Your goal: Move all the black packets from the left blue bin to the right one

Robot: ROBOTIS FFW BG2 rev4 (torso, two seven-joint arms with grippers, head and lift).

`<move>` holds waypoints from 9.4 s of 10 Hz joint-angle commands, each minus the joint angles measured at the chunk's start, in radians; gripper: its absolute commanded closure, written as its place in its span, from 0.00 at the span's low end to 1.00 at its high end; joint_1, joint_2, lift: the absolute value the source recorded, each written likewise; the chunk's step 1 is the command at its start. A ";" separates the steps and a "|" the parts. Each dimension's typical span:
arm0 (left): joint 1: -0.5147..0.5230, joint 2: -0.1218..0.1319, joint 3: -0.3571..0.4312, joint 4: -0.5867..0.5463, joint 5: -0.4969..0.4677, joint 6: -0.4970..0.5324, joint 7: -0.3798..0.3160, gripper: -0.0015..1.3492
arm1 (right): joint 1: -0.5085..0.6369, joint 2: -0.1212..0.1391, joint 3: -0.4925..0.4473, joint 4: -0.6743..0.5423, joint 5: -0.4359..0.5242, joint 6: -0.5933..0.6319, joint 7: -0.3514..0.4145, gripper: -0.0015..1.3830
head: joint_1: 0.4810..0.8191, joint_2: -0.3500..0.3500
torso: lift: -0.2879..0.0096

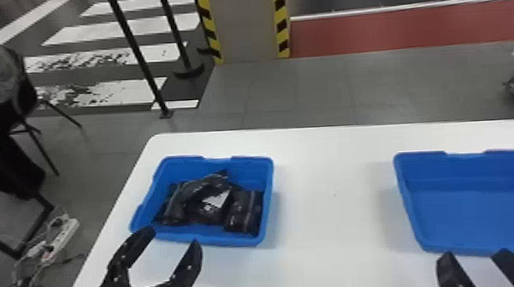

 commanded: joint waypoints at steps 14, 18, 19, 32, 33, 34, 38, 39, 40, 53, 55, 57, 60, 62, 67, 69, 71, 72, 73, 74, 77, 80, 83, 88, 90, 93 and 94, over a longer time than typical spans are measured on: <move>-0.567 0.130 0.163 0.469 -0.372 0.222 -0.175 0.07 | -0.005 0.000 0.021 0.035 -0.033 0.000 0.003 0.18 | 0.63 0.98 | 0.60; -0.779 0.202 0.083 0.682 -0.475 0.261 -0.253 0.06 | -0.013 0.000 0.024 0.042 -0.033 0.000 0.005 0.18 | 0.63 0.98 | 0.60; -0.820 0.206 0.074 0.724 -0.507 0.283 -0.278 0.06 | -0.015 0.001 0.024 0.047 -0.033 0.000 0.005 0.18 | 0.63 0.95 | 0.60; -1.044 0.227 0.016 1.033 -0.645 0.271 -0.480 0.60 | -0.040 0.001 0.027 0.077 -0.050 0.000 0.021 0.41 | 0.63 0.85 | 0.60; -1.041 0.229 0.016 1.033 -0.654 0.271 -0.494 0.60 | -0.037 0.001 0.029 0.079 -0.050 0.002 0.021 0.41 | 0.63 0.85 | 0.60; -1.034 0.225 0.020 1.031 -0.650 0.276 -0.494 0.60 | -0.037 0.000 0.029 0.079 -0.051 0.000 0.021 0.41 | 0.63 0.85 | 0.60; -1.031 0.207 0.054 1.031 -0.664 0.278 -0.468 0.90 | -0.042 0.000 0.029 0.082 -0.055 0.002 0.026 0.40 | 0.63 0.86 | 0.60; -1.026 0.198 0.086 1.028 -0.659 0.239 -0.470 0.90 | -0.042 0.000 0.029 0.084 -0.056 0.002 0.029 0.42 | 0.63 0.86 | 0.60; -1.014 0.201 0.089 1.016 -0.641 0.244 -0.477 0.90 | -0.042 -0.002 0.029 0.084 -0.056 0.002 0.032 0.42 | 0.63 0.87 | 0.60; -0.646 0.061 -0.086 0.253 -0.369 0.509 -0.583 0.90 | -0.339 -0.002 0.084 0.101 -0.110 0.312 0.348 0.37 | 0.63 0.81 | 0.60; -0.680 0.057 -0.141 0.277 -0.348 0.523 -0.583 0.90 | -0.403 -0.002 0.101 0.170 -0.137 0.319 0.356 0.37 | 0.63 0.77 | 0.60; -0.712 0.054 -0.199 0.314 -0.323 0.523 -0.582 0.90 | -0.474 -0.002 0.109 0.236 -0.139 0.319 0.359 0.37 | 0.63 0.72 | 0.60; -0.754 0.052 -0.270 0.361 -0.303 0.538 -0.580 0.90 | -0.550 -0.002 0.115 0.295 -0.136 0.319 0.359 0.37 | 0.63 0.64 | 0.60; -0.759 0.051 -0.294 0.390 -0.295 0.548 -0.580 0.90 | -0.575 0.001 0.115 0.307 -0.131 0.319 0.357 0.37 | 0.63 0.60 | 0.60; -0.776 0.054 -0.334 0.410 -0.271 0.558 -0.582 0.90 | -0.612 0.006 0.115 0.337 -0.093 0.341 0.342 0.90 | 0.63 0.55 | 0.60; -0.771 0.054 -0.340 0.410 -0.266 0.560 -0.585 0.90 | -0.609 0.006 0.115 0.327 -0.078 0.341 0.337 0.93 | 0.63 0.55 | 0.60; -0.769 0.052 -0.340 0.410 -0.260 0.558 -0.585 0.90 | -0.604 0.006 0.113 0.312 -0.053 0.331 0.336 0.93 | 0.63 0.54 | 0.60; -0.761 0.049 -0.322 0.412 -0.257 0.553 -0.580 0.68 | -0.604 0.005 0.112 0.307 -0.048 0.317 0.336 0.93 | 0.63 0.54 | 0.60; -0.749 0.049 -0.299 0.412 -0.254 0.538 -0.566 0.29 | -0.597 0.003 0.109 0.300 -0.055 0.297 0.324 0.93 | 0.63 0.54 | 0.60; -0.722 0.048 -0.268 0.410 -0.252 0.531 -0.551 0.06 | -0.585 0.000 0.092 0.278 -0.056 0.297 0.308 0.93 | 0.63 0.54 | 0.60; -0.646 0.038 -0.170 0.407 -0.202 0.494 -0.542 0.14 | -0.555 -0.006 -0.022 0.256 -0.050 0.268 0.275 0.93 | 0.63 0.56 | 0.60; -0.570 0.037 -0.035 0.290 -0.177 0.484 -0.540 0.14 | -0.555 -0.063 -0.128 0.357 -0.042 0.204 0.209 0.93 | 0.63 0.49 | 0.60; -0.516 0.040 0.066 0.194 -0.173 0.506 -0.539 0.14 | -0.585 -0.089 -0.220 0.511 0.011 0.196 0.155 0.93 | 0.63 0.45 | 0.60; -0.489 0.043 0.143 0.167 -0.211 0.526 -0.510 0.15 | -0.486 -0.043 -0.238 0.268 0.038 0.184 0.141 0.12 | 0.63 0.46 | 0.60; -0.489 0.044 0.180 0.169 -0.300 0.546 -0.491 0.17 | -0.408 -0.028 -0.168 0.155 0.036 0.140 0.143 0.23 | 0.63 0.56 | 0.60; -0.516 0.060 0.183 0.238 -0.367 0.541 -0.460 0.19 | -0.283 -0.005 -0.100 0.047 0.074 0.044 0.141 0.24 | 0.63 0.74 | 0.60; -0.538 0.063 0.183 0.255 -0.401 0.541 -0.457 0.19 | -0.251 0.008 -0.094 0.045 0.067 0.047 0.143 0.24 | 0.63 0.79 | 0.60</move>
